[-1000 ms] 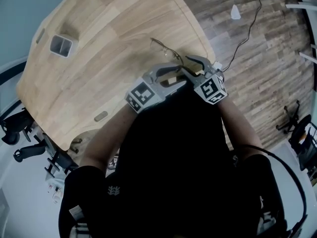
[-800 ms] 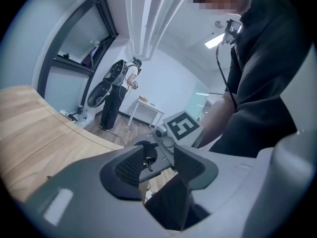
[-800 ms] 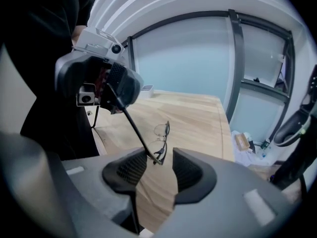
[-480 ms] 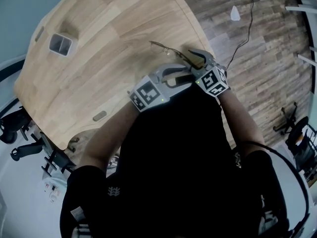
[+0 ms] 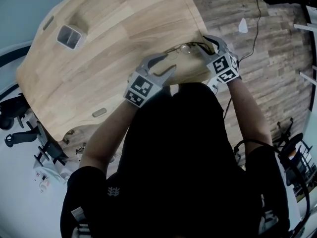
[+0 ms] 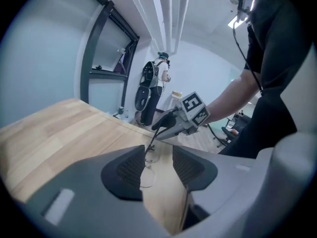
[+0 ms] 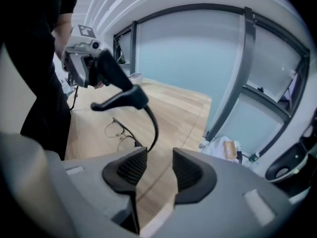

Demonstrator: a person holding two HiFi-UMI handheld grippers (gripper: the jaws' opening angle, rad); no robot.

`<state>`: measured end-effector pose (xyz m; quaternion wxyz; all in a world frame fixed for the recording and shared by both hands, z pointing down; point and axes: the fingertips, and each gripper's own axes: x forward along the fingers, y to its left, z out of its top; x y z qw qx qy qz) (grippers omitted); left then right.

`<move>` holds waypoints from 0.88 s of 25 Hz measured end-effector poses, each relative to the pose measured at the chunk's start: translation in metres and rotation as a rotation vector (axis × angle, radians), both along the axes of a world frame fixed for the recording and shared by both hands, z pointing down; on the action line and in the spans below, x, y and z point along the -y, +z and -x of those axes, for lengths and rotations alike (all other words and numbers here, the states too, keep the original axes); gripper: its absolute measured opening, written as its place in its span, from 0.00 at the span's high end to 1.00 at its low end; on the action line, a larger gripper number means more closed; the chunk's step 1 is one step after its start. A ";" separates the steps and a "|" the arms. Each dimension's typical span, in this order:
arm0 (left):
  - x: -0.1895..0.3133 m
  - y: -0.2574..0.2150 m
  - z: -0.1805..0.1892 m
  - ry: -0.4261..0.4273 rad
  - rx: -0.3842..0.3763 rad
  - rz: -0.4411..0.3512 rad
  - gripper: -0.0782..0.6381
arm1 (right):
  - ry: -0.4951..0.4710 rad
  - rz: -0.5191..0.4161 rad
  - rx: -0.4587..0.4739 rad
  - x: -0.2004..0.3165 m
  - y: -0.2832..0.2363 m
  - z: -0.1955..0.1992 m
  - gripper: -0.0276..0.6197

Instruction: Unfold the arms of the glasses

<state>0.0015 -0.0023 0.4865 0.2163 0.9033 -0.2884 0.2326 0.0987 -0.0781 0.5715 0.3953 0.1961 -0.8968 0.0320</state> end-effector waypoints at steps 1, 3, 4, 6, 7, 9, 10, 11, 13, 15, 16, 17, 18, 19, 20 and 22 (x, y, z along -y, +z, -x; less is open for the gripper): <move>0.005 0.006 0.004 -0.027 0.031 -0.003 0.64 | 0.033 0.008 0.010 0.004 0.002 0.000 0.72; 0.015 0.017 0.008 -0.069 0.069 -0.006 0.65 | 0.103 0.043 0.037 0.001 0.005 -0.003 0.72; 0.021 0.023 0.008 -0.083 0.078 -0.005 0.66 | 0.139 0.068 0.053 -0.005 0.007 -0.006 0.72; 0.031 0.037 0.006 -0.097 0.105 0.005 0.67 | 0.221 0.138 0.086 -0.019 0.010 -0.016 0.72; 0.035 0.046 0.004 -0.092 0.130 0.013 0.67 | 0.260 0.170 0.101 -0.027 0.011 -0.022 0.72; 0.039 0.064 -0.001 -0.055 0.184 0.031 0.67 | 0.304 0.214 0.116 -0.045 0.013 -0.030 0.72; 0.039 0.073 -0.005 -0.027 0.206 0.043 0.68 | 0.307 0.226 0.115 -0.053 0.015 -0.032 0.72; 0.039 0.080 -0.008 0.000 0.221 0.056 0.70 | 0.303 0.235 0.110 -0.061 0.017 -0.033 0.72; 0.037 0.092 -0.014 0.040 0.242 0.081 0.71 | 0.303 0.243 0.104 -0.071 0.019 -0.034 0.72; 0.037 0.099 -0.017 0.061 0.252 0.091 0.72 | 0.320 0.249 0.112 -0.076 0.020 -0.034 0.72; 0.038 0.102 -0.019 0.070 0.257 0.093 0.73 | 0.328 0.251 0.117 -0.077 0.020 -0.033 0.72; 0.038 0.107 -0.020 0.082 0.262 0.099 0.73 | 0.336 0.255 0.124 -0.077 0.021 -0.031 0.72; 0.037 0.112 -0.020 0.094 0.268 0.109 0.74 | 0.345 0.260 0.133 -0.076 0.021 -0.030 0.72; 0.035 0.116 -0.020 0.105 0.271 0.119 0.75 | 0.357 0.266 0.146 -0.075 0.019 -0.028 0.72; 0.034 0.119 -0.021 0.113 0.271 0.123 0.78 | 0.372 0.270 0.161 -0.072 0.017 -0.027 0.72; 0.035 0.118 -0.023 0.123 0.259 0.107 0.84 | 0.396 0.270 0.191 -0.065 0.011 -0.025 0.72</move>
